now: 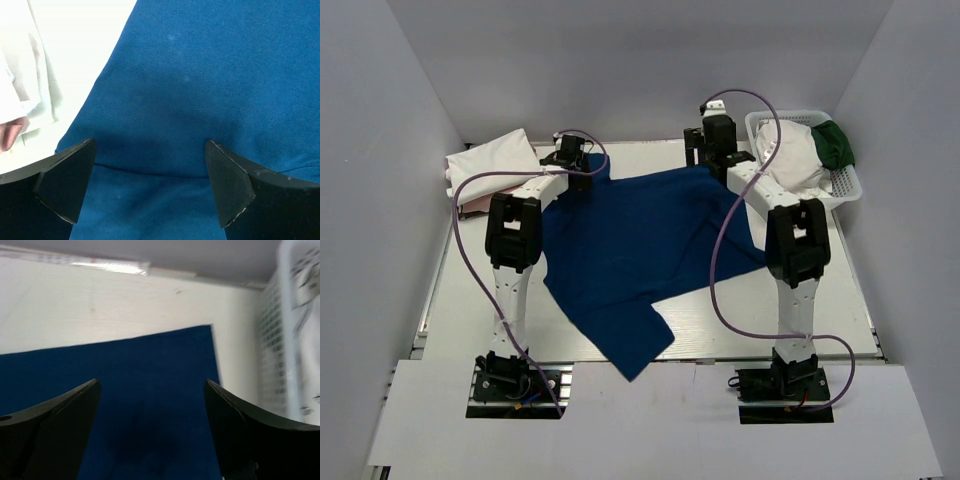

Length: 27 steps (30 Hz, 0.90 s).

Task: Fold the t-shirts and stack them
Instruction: Flatten out the tshirt

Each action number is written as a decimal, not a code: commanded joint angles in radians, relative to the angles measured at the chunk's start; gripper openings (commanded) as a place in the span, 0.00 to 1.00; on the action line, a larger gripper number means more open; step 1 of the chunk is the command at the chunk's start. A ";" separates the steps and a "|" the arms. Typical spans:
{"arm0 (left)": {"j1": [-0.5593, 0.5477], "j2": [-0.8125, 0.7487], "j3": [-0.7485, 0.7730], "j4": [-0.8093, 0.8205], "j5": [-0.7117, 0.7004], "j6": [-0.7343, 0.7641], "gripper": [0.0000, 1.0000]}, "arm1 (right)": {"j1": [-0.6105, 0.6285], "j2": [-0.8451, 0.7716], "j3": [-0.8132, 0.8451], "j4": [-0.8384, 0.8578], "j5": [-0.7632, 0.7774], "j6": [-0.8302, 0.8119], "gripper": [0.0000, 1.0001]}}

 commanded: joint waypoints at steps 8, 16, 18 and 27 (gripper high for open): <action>-0.005 0.000 0.010 -0.061 -0.010 0.040 1.00 | -0.110 0.146 0.059 -0.257 -0.344 0.336 0.90; -0.014 -0.153 -0.225 0.003 -0.007 -0.109 1.00 | -0.146 0.266 0.134 -0.298 -0.318 0.357 0.90; -0.014 -0.152 -0.219 0.025 0.005 -0.095 1.00 | -0.153 0.309 0.152 -0.328 -0.306 0.374 0.90; 0.005 0.153 0.215 -0.141 0.065 -0.023 1.00 | -0.196 0.450 0.385 -0.352 -0.318 0.350 0.90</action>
